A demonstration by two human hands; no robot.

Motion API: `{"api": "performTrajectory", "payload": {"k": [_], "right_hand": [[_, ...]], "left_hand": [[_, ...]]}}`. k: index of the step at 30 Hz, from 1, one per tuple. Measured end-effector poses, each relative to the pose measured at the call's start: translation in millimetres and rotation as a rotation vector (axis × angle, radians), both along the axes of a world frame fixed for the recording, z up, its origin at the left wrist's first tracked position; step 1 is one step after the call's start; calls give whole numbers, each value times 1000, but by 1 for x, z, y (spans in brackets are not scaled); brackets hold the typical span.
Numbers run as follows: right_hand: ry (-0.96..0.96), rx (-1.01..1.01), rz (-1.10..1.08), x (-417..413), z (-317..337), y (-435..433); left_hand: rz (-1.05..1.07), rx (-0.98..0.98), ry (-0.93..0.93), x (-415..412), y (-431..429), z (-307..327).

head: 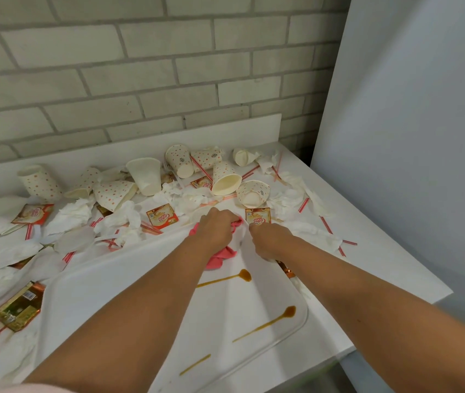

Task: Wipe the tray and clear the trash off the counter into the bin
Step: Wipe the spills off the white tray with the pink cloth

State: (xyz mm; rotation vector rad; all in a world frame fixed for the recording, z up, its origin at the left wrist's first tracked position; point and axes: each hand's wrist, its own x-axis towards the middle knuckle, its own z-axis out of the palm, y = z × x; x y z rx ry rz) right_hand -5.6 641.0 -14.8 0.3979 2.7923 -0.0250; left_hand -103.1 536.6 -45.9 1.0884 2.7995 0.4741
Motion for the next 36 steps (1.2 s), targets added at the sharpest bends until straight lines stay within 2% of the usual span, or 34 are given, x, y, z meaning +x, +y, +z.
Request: {"api": "performTrajectory", "payload": {"k": [10, 14, 18, 21, 23, 29, 32, 36], "right_hand": [[-6, -97, -12, -1, -1, 5], [-35, -139, -14, -1, 0, 6], [-99, -125, -5, -6, 2, 6], [-127, -94, 15, -9, 2, 5], [-116, -80, 15, -9, 0, 5], [-110, -94, 32, -11, -8, 10], [-124, -97, 26, -12, -10, 12], [-79, -96, 25, -11, -11, 12]], "left_hand": [[-258, 30, -134, 15, -27, -1], [-158, 106, -266, 1, -49, -4], [15, 108, -131, -8, -47, -6], [114, 17, -14, 6, -30, -1], [92, -11, -20, 13, -24, -2], [-188, -13, -218, 11, -53, 2], [-185, 38, -278, 5, -78, 13], [-84, 72, -210, 1, -103, 12]]}}
